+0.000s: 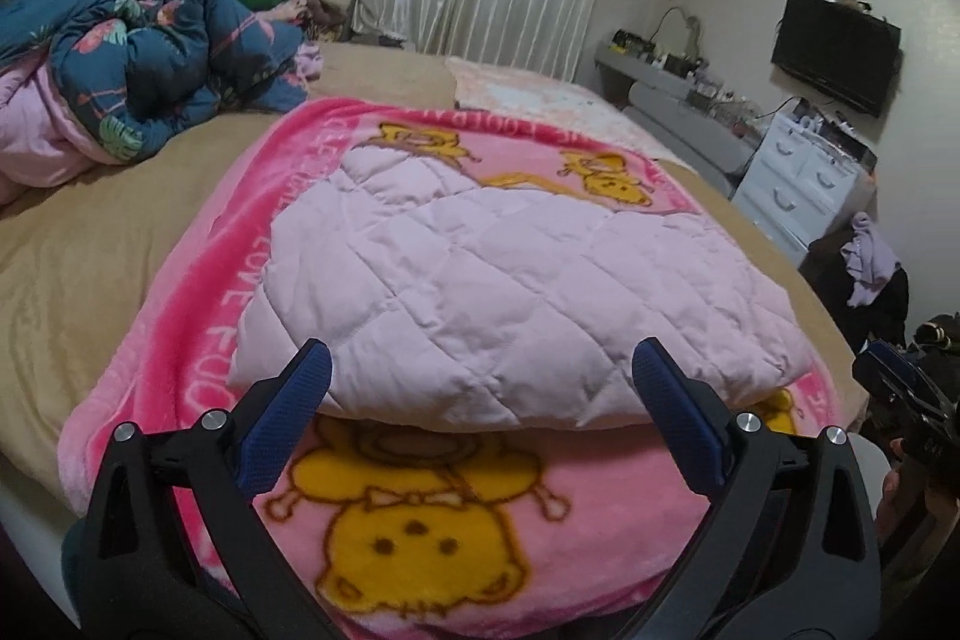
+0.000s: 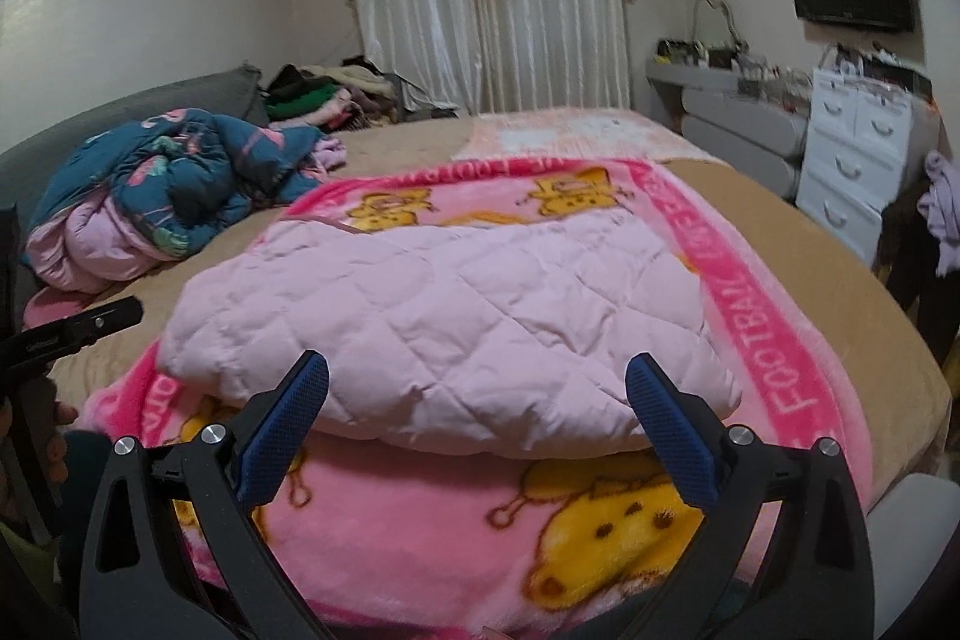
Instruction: Fold large clothes
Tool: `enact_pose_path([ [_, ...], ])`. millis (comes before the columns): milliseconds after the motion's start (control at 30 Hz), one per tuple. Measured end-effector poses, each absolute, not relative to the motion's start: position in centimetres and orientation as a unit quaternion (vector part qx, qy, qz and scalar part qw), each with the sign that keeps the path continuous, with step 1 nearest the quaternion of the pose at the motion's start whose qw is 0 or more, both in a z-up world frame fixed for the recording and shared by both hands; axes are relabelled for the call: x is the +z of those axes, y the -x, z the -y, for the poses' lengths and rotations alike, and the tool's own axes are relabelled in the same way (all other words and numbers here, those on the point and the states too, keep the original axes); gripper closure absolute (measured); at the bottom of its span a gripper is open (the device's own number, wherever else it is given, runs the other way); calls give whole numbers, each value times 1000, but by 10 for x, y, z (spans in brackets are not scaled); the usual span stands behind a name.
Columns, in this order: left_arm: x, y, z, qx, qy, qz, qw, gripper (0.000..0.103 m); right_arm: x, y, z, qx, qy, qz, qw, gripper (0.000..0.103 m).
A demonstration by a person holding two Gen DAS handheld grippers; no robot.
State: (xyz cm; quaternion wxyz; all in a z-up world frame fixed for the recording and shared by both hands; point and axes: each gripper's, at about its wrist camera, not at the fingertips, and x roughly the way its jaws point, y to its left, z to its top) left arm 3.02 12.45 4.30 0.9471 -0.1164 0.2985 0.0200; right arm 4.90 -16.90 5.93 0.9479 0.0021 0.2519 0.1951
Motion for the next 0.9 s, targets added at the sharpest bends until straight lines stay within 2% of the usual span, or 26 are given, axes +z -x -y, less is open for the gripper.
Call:
enact_pose_path([
  [233,31,7,-103,31,93,-285,953,9,59,-5,166,195,15,-234,952,4],
  [433,16,24,-89,33,82,-293,952,9,35,19,162,193,13,-261,946,4],
  [900,10,24,-83,27,75,-297,952,9,26,24,144,205,20,-277,939,4],
])
